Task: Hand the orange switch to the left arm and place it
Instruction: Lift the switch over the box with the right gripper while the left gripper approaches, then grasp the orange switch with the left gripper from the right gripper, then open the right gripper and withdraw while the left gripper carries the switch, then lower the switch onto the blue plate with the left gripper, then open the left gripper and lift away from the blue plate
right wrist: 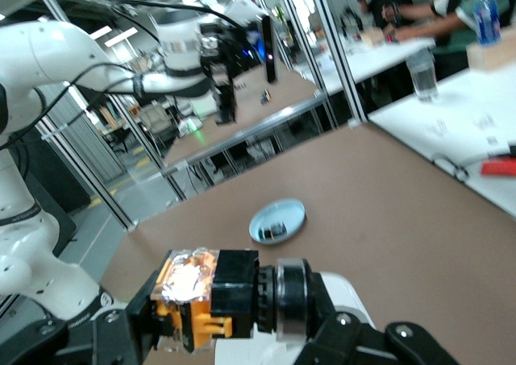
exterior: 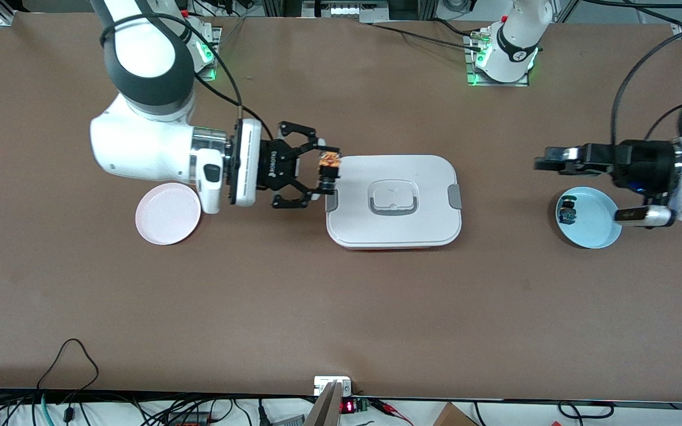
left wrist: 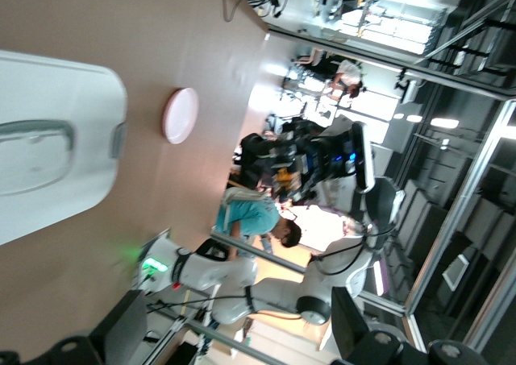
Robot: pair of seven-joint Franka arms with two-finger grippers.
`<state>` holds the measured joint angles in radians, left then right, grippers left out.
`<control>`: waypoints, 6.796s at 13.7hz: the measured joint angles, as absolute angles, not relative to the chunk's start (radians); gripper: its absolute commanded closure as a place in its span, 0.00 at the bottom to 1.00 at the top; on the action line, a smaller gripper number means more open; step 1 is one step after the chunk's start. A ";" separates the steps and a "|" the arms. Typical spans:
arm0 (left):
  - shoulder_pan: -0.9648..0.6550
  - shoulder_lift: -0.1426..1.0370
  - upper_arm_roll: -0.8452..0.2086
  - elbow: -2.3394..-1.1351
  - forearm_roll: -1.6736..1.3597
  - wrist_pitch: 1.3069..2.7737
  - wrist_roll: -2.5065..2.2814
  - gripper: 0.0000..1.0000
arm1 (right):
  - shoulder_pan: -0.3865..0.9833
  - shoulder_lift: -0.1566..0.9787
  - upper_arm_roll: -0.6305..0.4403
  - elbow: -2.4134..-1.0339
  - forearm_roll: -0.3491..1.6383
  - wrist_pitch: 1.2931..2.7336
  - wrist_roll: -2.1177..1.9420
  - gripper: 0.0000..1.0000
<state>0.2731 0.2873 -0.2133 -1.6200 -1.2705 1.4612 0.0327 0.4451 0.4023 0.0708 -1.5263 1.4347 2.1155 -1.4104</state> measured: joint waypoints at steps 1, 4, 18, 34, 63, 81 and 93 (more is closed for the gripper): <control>0.270 0.287 -0.250 -1.635 -1.300 1.503 0.008 0.00 | 0.471 0.417 0.071 -1.526 1.507 2.146 -1.485 0.91; 0.263 0.284 -0.362 -1.677 -1.331 1.648 -0.023 0.00 | 0.541 0.447 0.072 -1.526 1.669 2.232 -1.624 0.91; 0.259 0.165 -0.555 -1.808 -1.380 1.901 -0.212 0.01 | 0.592 0.450 0.071 -1.484 1.771 2.278 -1.640 0.91; 0.249 0.185 -0.601 -1.809 -1.402 1.973 -0.162 1.00 | 0.608 0.451 0.067 -1.482 1.783 2.289 -1.636 0.00; 0.787 0.340 -0.574 -1.831 0.157 1.717 0.087 1.00 | 0.526 0.409 -0.429 -1.567 1.231 1.551 -1.256 0.00; 0.828 0.677 -0.540 -1.816 0.511 2.038 -0.051 0.55 | 0.445 0.293 -0.365 -1.493 -0.034 1.515 -0.126 0.00; 0.838 0.656 -0.604 -1.679 0.511 2.008 -0.051 0.00 | 0.071 0.054 -0.043 -1.618 -0.038 1.556 0.037 0.00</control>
